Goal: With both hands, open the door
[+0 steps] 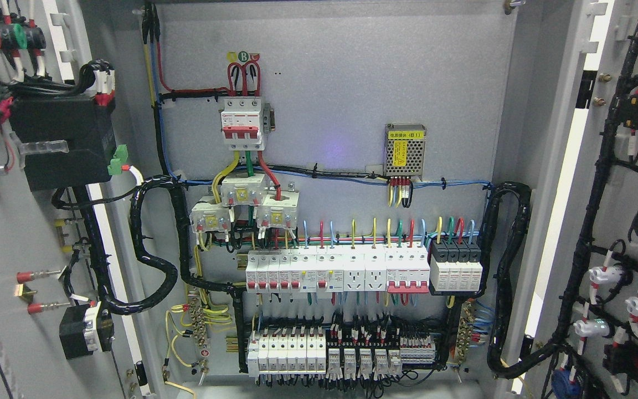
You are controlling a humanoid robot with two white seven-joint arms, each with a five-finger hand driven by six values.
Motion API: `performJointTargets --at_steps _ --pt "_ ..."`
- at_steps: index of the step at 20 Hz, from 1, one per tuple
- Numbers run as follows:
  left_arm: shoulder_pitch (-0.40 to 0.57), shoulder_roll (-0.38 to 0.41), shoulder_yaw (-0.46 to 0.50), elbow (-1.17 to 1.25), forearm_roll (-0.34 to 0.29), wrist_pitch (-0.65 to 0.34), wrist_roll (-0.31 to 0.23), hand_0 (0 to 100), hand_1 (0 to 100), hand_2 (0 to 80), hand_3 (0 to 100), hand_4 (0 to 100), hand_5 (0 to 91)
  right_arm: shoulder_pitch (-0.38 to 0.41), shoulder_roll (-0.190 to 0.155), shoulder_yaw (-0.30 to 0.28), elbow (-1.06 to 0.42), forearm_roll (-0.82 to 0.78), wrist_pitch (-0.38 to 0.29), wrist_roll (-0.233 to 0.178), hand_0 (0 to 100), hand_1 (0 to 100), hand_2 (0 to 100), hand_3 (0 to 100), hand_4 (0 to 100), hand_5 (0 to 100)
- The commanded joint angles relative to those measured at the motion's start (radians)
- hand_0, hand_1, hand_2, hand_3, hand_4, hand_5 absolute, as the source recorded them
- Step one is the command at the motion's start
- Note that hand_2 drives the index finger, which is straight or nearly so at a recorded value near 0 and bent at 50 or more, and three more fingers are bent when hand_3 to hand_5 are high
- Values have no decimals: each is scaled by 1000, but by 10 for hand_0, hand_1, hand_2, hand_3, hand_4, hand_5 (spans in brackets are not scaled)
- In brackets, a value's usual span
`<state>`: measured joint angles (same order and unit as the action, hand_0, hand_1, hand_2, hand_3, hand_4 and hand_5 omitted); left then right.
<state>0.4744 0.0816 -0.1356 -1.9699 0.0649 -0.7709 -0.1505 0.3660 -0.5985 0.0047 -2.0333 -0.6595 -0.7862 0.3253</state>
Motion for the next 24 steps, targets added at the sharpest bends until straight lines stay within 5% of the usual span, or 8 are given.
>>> performJointTargets --at_steps 1,8,24 --pt "-7 -9 39 -6 9 -169 19 0 0 0 0 31 0 4 -63 -2 13 -20 -33 3 107 0 0 0 0 0" --pt "-11 -11 67 -7 27 -241 46 0 0 0 0 31 0 4 -93 -2 24 -32 -33 6 106 0 0 0 0 0" --pt "-10 -11 148 -7 179 -376 45 0 0 0 0 31 0 5 -118 -15 84 -114 -34 8 107 0 0 0 0 0"
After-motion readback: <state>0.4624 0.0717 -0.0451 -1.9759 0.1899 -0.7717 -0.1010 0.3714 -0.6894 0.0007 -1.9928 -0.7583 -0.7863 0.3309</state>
